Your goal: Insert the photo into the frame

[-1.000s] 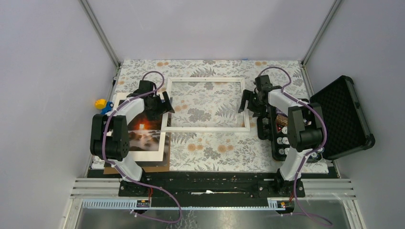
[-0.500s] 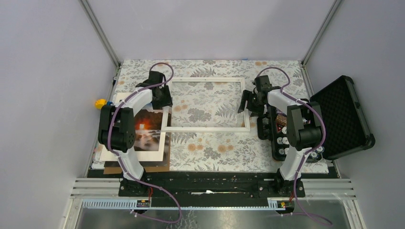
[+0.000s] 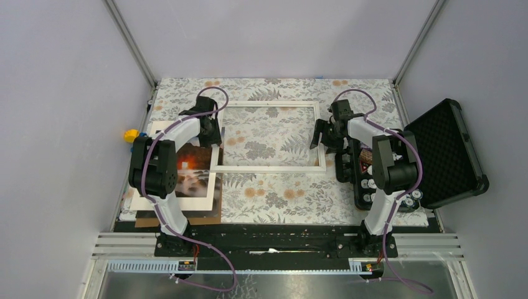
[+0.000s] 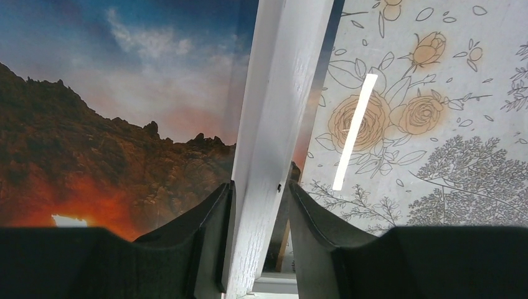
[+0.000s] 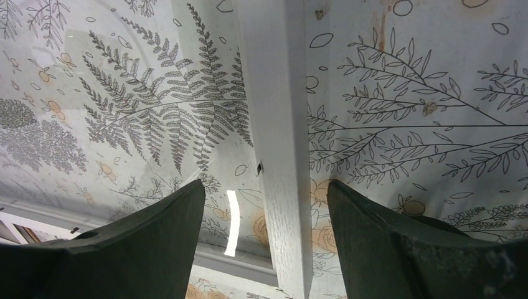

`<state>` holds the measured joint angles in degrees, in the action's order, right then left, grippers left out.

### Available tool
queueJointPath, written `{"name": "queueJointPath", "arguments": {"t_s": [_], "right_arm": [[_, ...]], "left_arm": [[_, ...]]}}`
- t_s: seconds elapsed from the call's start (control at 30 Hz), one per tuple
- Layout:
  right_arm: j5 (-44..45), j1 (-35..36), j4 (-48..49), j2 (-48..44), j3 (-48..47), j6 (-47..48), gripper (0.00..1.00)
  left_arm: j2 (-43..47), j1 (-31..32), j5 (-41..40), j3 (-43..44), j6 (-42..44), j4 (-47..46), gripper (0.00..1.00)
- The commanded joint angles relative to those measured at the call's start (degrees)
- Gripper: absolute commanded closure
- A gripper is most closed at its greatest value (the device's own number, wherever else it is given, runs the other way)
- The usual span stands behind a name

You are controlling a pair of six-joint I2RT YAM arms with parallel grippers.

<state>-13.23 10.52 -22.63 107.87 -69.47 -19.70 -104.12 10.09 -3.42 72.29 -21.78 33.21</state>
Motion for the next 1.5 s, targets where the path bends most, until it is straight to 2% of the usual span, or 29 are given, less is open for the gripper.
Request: {"name": "queueJointPath", "arguments": {"t_s": [0.0, 0.27, 0.47, 0.57, 0.63, 0.77, 0.97, 1.33, 1.37, 1.4, 1.47], "right_arm": [[-1.3, -0.2, 0.9, -0.2, -1.1, 0.8, 0.21], [-1.5, -0.2, 0.9, -0.1, -1.0, 0.9, 0.21], [-1.7, -0.2, 0.9, 0.3, -1.0, 0.9, 0.21], [-1.7, -0.2, 0.9, 0.4, -1.0, 0.9, 0.21], [-1.8, -0.2, 0.9, 0.5, -1.0, 0.9, 0.21], [-2.0, -0.3, 0.9, 0.8, -1.2, 0.9, 0.21], [-1.9, -0.2, 0.9, 0.9, -1.2, 0.9, 0.21], [-2.3, -0.2, 1.0, 1.6, -1.4, 0.8, 0.2], [-2.4, -0.2, 0.9, 1.6, -1.5, 0.7, 0.2], [-2.6, -0.2, 0.9, 1.6, -1.6, 0.6, 0.2], [-2.8, -0.2, 0.9, 1.5, -1.9, 0.5, 0.19]], "left_arm": [[-0.8, -0.1, -1.2, 0.1, 1.1, -0.8, 0.58], [-1.0, -0.1, -1.7, 0.5, 1.3, -0.8, 0.66], [-0.4, -0.1, -1.5, 0.4, 1.1, -0.9, 0.77], [-0.2, -0.5, -0.3, 0.3, 1.1, -0.9, 0.87], [-0.6, -0.7, -0.2, 0.0, 1.1, -0.9, 1.0], [0.0, -0.9, 0.9, -1.6, 1.3, -2.4, 1.0], [1.4, -4.9, 12.3, -5.0, 0.6, -6.8, 1.0], [4.5, -5.4, 12.7, -7.0, 2.7, -7.9, 1.0], [4.8, -5.4, 12.2, -6.5, 2.3, -7.4, 0.98], [5.2, -5.4, 11.9, -5.8, 2.0, -6.7, 0.86], [6.6, -5.4, 12.8, -4.9, 1.6, -5.8, 0.52]]}}
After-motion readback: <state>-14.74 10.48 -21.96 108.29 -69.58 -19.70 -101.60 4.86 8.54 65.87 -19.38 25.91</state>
